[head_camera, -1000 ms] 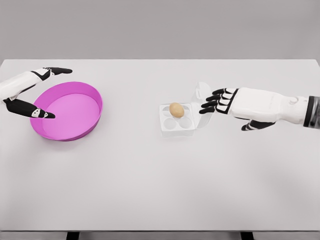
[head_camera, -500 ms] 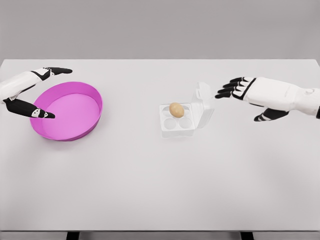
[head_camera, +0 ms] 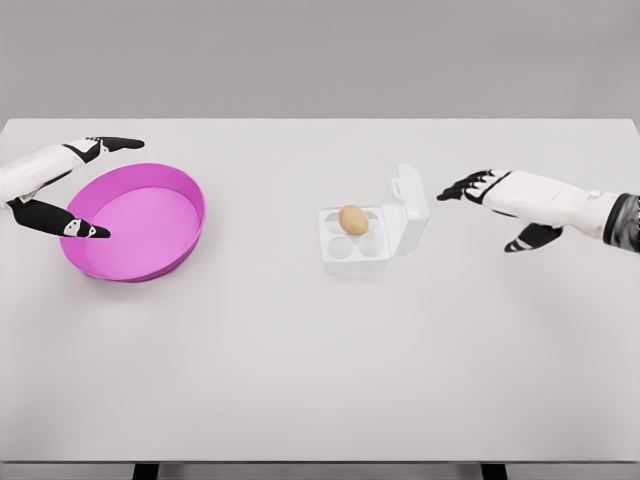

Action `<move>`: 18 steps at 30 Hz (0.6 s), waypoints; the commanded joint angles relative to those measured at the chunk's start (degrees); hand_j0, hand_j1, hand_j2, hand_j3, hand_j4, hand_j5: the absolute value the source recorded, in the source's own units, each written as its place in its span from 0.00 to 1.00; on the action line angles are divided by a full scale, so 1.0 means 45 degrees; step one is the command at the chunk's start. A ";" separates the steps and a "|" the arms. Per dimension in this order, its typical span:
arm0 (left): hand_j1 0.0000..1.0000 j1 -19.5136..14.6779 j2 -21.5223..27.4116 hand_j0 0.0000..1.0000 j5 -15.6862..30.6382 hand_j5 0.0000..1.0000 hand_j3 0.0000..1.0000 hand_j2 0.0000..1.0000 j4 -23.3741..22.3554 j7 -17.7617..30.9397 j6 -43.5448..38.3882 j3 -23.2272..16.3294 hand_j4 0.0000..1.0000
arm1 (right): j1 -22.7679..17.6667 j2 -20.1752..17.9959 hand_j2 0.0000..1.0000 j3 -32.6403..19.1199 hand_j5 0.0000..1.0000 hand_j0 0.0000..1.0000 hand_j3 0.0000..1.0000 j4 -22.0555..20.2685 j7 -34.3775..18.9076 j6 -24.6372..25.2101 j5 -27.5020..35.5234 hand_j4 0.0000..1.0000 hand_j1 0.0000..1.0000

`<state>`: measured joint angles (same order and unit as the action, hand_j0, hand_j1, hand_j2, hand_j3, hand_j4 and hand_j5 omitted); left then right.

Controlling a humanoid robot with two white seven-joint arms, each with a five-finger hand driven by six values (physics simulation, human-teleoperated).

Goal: Pack egg into the box and close the box lid

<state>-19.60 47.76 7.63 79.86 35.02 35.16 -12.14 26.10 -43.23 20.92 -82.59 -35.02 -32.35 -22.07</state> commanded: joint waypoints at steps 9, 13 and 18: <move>1.00 0.0000 0.0011 1.00 0.0120 1.00 1.00 1.00 0.0006 -0.0005 -0.0035 0.0002 1.00 | 0.0059 0.0602 1.00 0.0000 1.00 1.00 1.00 0.0834 0.0005 -0.0175 -0.0585 1.00 1.00; 1.00 0.0000 0.0011 1.00 0.0101 1.00 1.00 1.00 0.0006 -0.0005 -0.0035 0.0002 1.00 | 0.0039 0.0465 1.00 -0.0020 1.00 1.00 1.00 0.0287 0.0005 -0.0292 -0.0565 1.00 1.00; 1.00 0.0000 0.0011 1.00 0.0081 1.00 1.00 1.00 0.0006 -0.0005 -0.0035 0.0002 1.00 | -0.0097 0.0426 1.00 -0.0020 1.00 1.00 1.00 -0.0748 0.0005 -0.0272 -0.0565 1.00 1.00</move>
<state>-19.60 47.75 7.60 79.87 35.02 35.16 -12.13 25.66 -41.15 20.86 -84.16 -35.03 -33.73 -24.94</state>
